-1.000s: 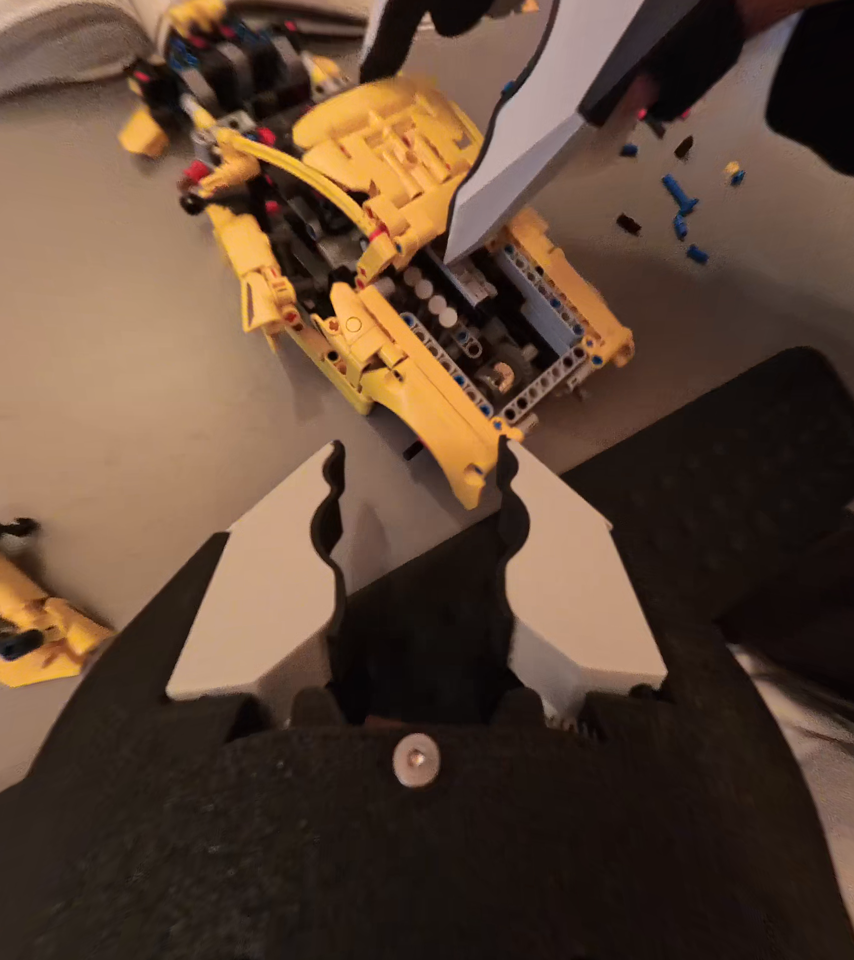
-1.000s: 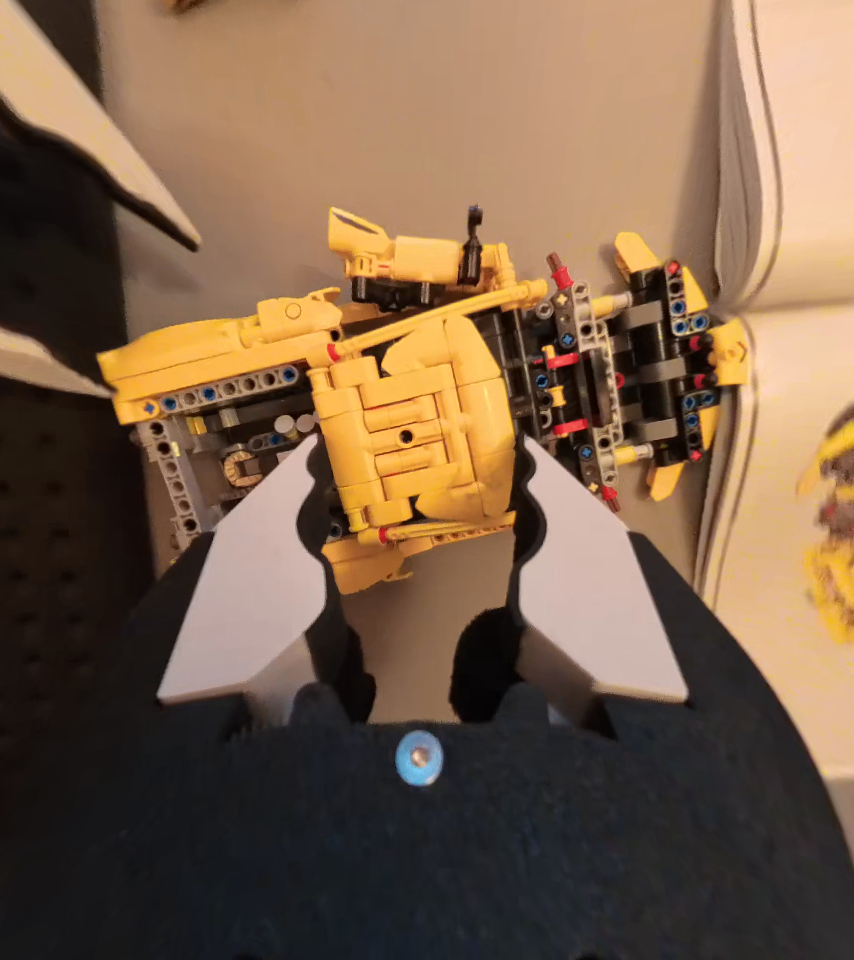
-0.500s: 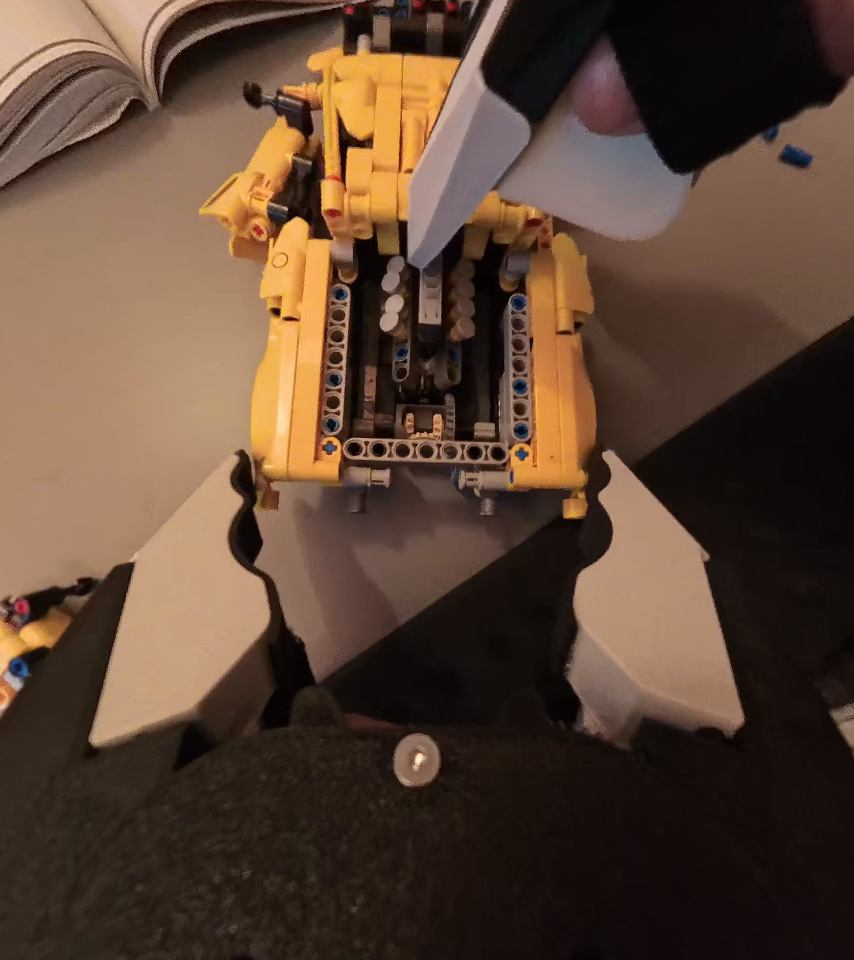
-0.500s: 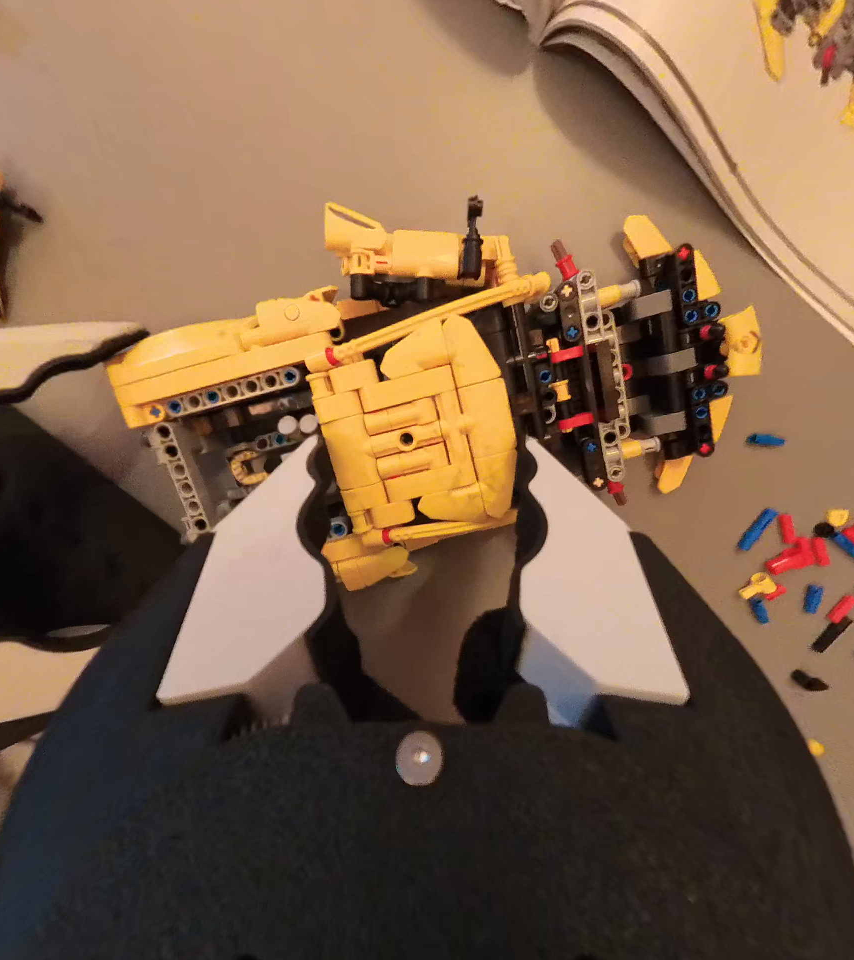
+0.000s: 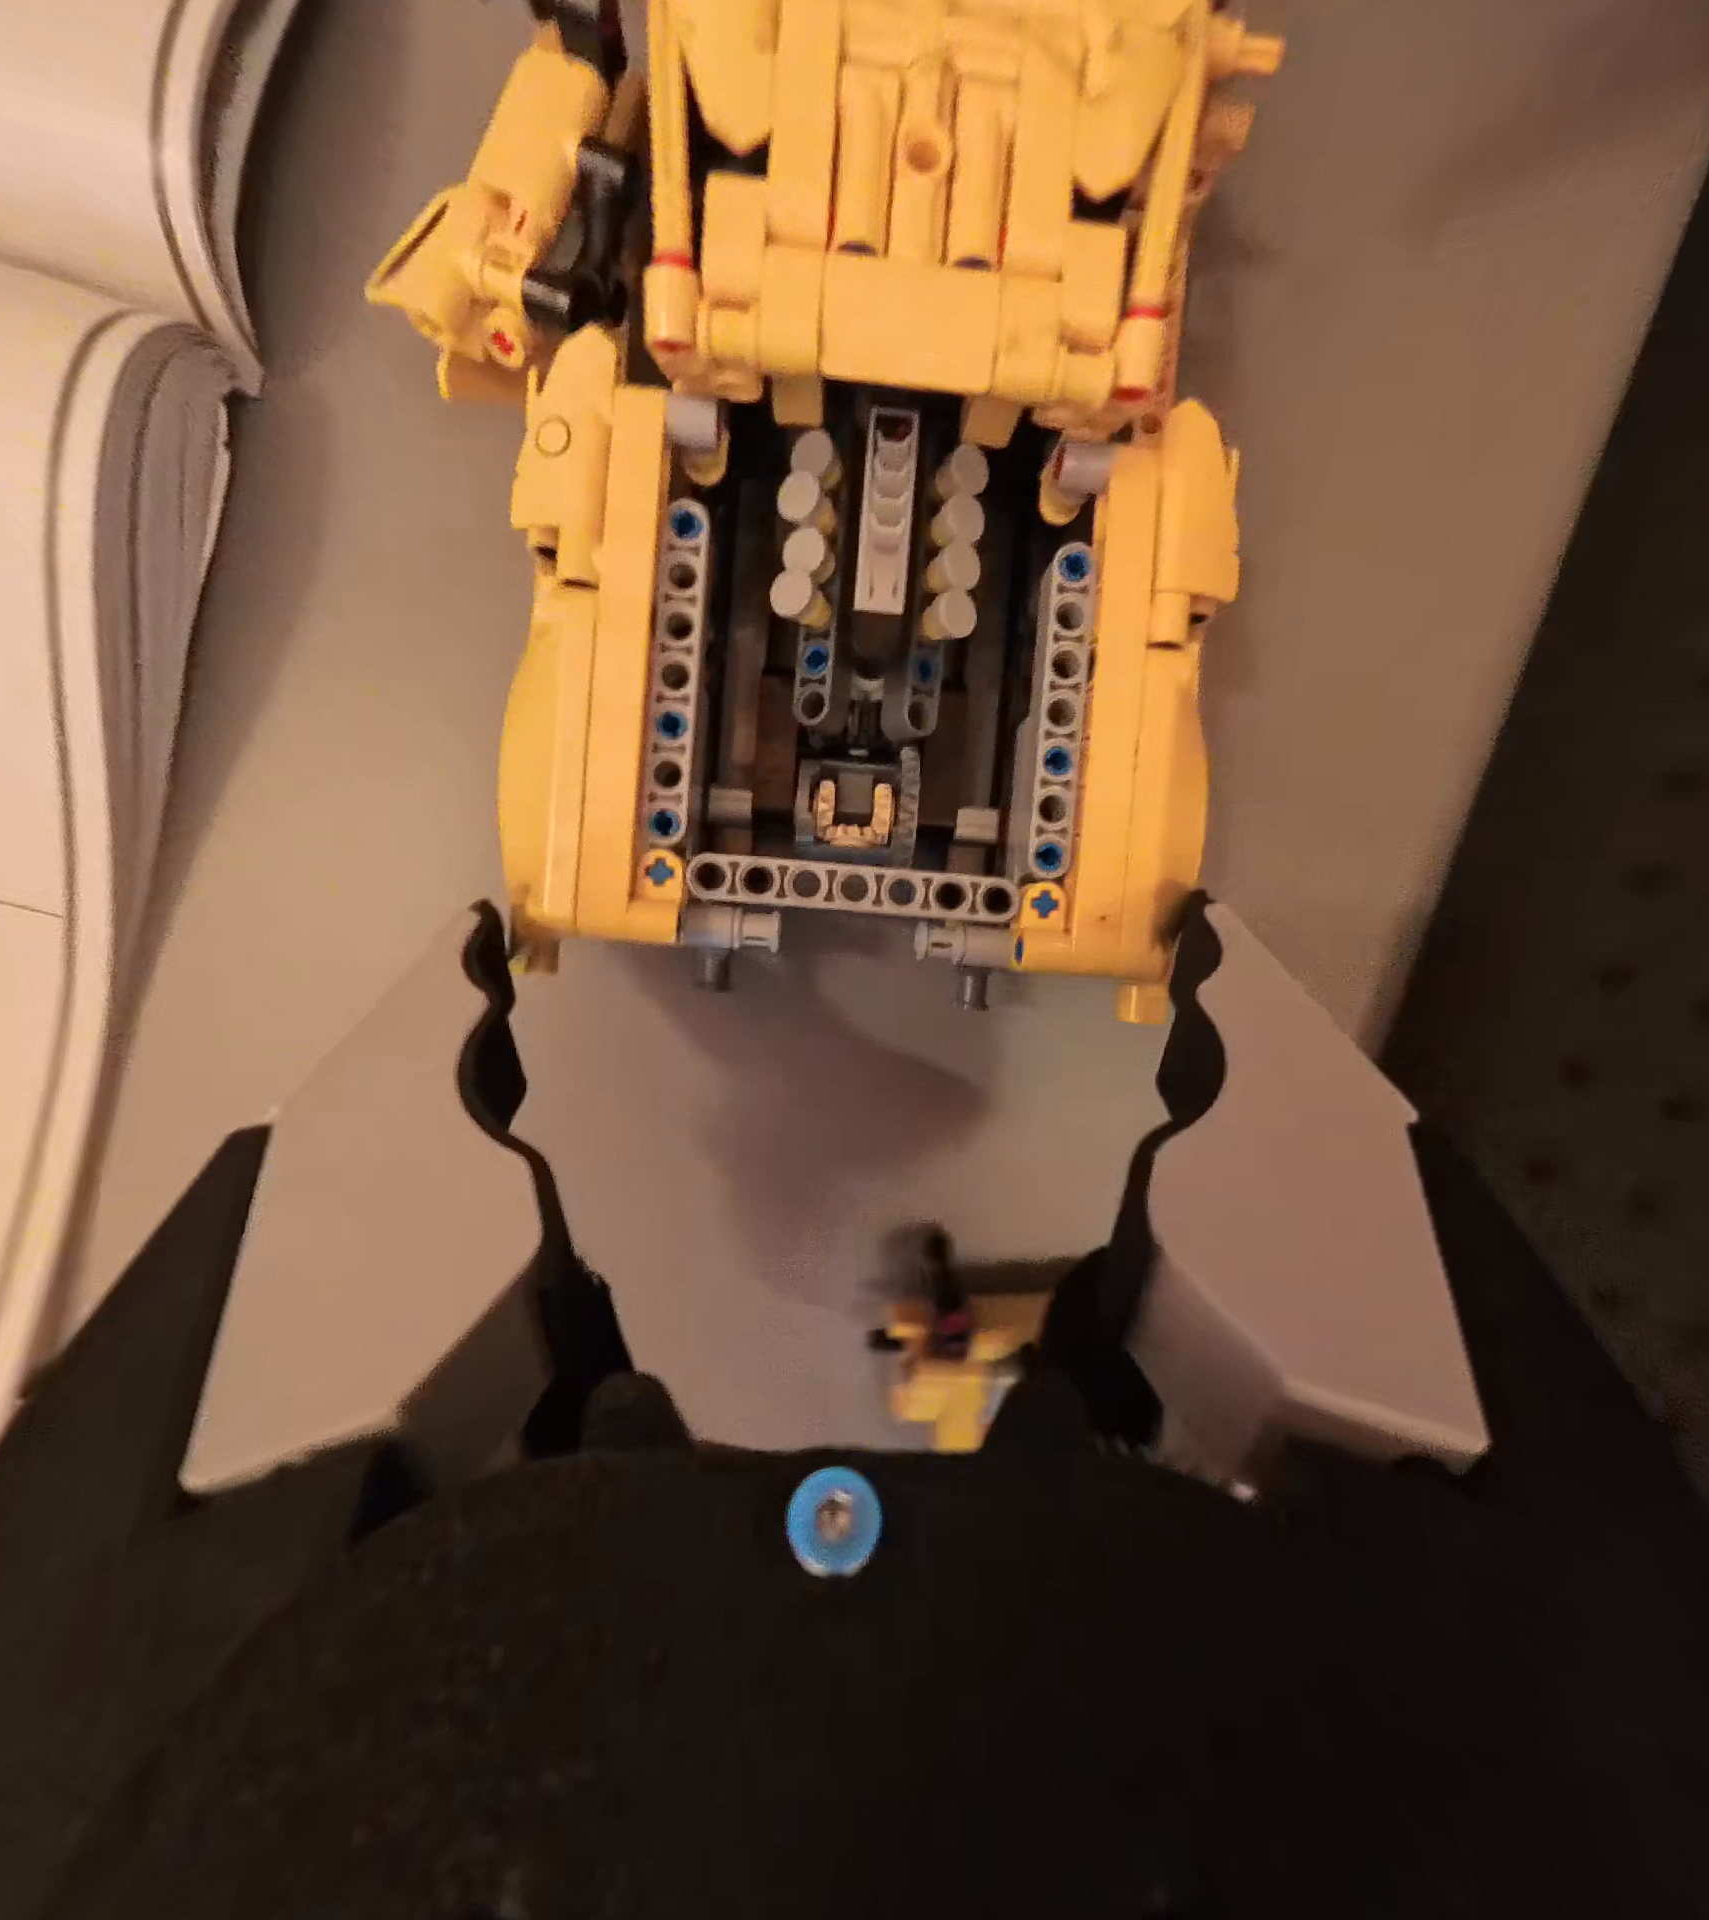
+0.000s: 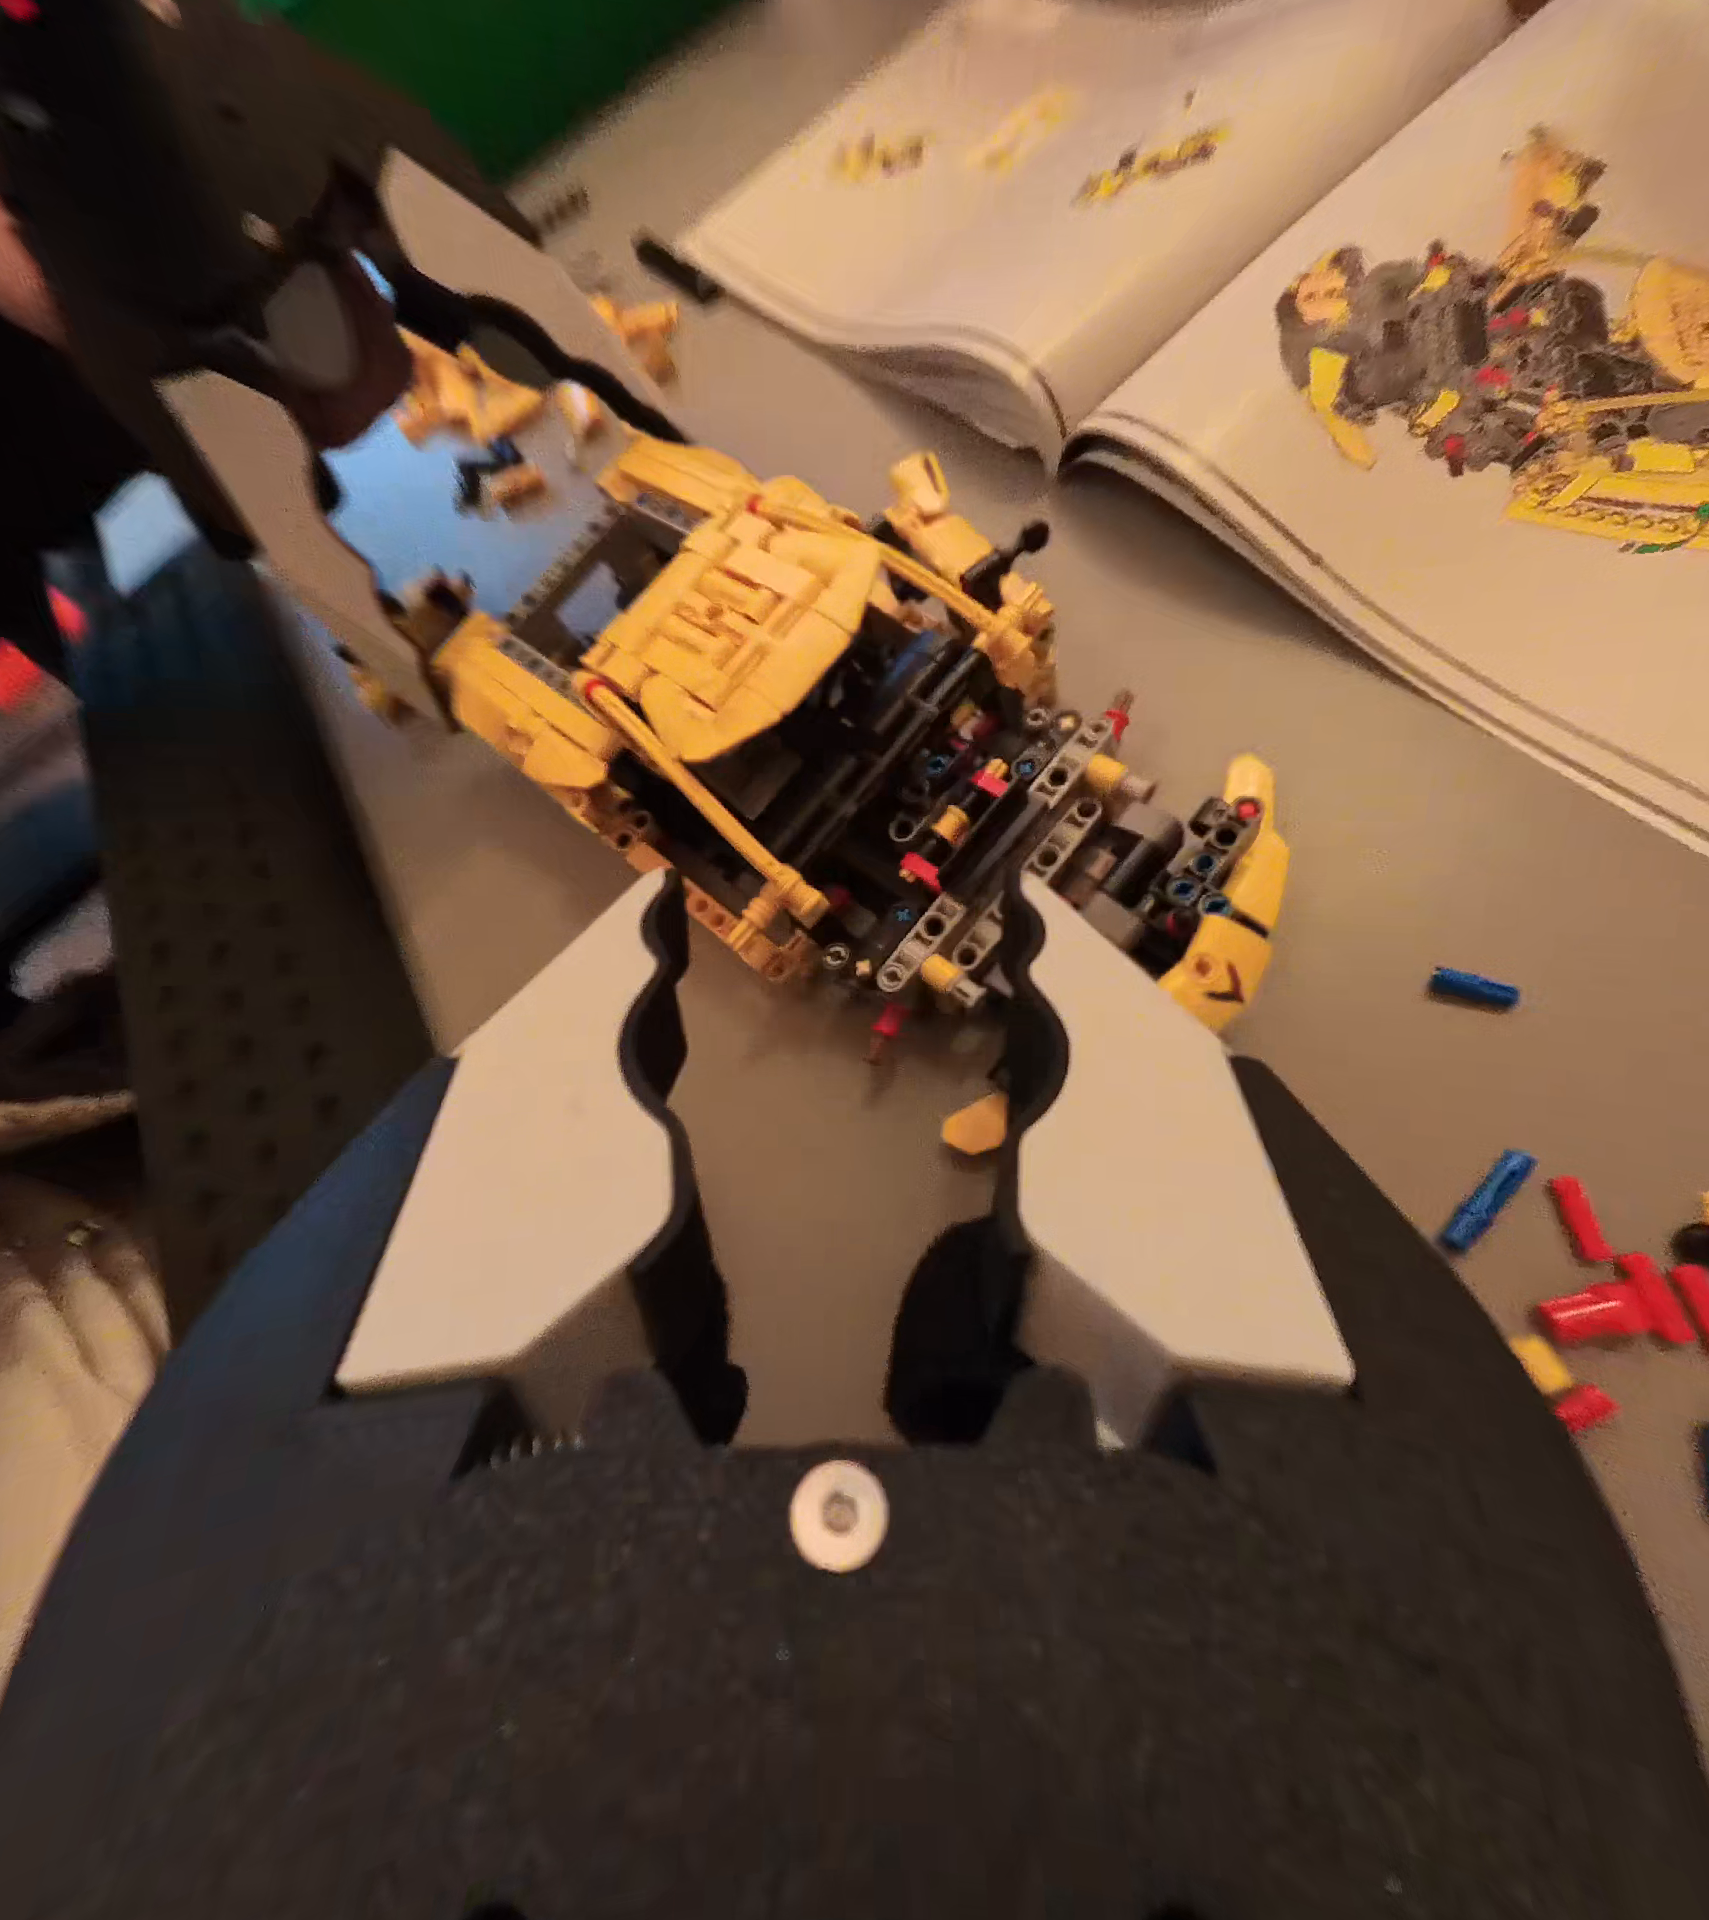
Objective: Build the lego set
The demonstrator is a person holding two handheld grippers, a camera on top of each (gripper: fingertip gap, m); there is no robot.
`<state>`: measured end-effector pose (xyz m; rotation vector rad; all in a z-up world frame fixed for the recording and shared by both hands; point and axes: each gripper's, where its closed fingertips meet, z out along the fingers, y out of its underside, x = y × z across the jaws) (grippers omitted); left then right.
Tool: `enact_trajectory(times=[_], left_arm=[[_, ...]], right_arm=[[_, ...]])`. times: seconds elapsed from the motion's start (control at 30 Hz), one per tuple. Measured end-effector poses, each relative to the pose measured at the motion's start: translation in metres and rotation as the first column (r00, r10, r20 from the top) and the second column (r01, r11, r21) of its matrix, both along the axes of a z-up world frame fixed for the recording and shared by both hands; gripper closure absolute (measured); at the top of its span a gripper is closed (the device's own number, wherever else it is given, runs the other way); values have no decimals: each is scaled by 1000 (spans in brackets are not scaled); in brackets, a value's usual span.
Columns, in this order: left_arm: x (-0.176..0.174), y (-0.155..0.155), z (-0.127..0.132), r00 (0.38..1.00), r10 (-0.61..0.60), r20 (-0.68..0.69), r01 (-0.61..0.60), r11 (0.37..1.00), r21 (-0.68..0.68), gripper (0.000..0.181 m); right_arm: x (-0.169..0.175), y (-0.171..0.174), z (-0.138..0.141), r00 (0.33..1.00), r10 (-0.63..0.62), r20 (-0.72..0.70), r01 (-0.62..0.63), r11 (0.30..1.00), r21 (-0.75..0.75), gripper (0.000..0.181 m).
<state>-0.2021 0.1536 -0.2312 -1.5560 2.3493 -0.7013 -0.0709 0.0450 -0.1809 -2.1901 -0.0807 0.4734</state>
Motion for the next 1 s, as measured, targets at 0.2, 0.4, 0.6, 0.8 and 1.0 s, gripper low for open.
enact_trajectory(times=[0.2,0.4,0.6,0.8,1.0], left_arm=[[12,32,-4,997,-37,-75,35,999,-16,56],[10,35,11,1000,-1,11,1,1000,-5,57],[-65,34,41,987,100,128,-80,984,-158,84],[-115,7,-1,981,191,46,-180,968,-172,95],[-106,4,-14,978,186,95,-184,982,-37,95]], right_arm=[[5,-1,-8,996,-89,-2,89,995,44,126],[-13,-4,-38,989,-23,149,32,998,-55,127],[-39,1,-29,976,-17,218,13,1000,17,130],[-64,9,-9,989,-91,116,68,980,190,130],[-83,-16,7,983,-123,138,80,955,285,133]])
